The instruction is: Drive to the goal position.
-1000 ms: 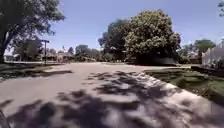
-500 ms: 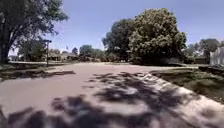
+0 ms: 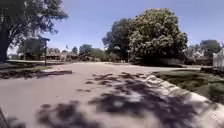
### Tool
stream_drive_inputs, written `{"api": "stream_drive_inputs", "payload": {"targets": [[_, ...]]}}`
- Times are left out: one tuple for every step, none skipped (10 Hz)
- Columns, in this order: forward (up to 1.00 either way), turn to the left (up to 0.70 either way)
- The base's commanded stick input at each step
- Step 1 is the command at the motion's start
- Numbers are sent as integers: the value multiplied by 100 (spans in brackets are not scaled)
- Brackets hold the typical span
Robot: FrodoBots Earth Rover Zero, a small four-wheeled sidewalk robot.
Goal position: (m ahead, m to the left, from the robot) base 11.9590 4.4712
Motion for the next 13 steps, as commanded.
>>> {"api": "stream_drive_inputs", "payload": {"targets": [[70,0],[70,0],[70,0],[70,0],[70,0],[70,0],[70,0],[70,0],[70,0],[70,0],[70,0],[70,0],[70,0]]}}
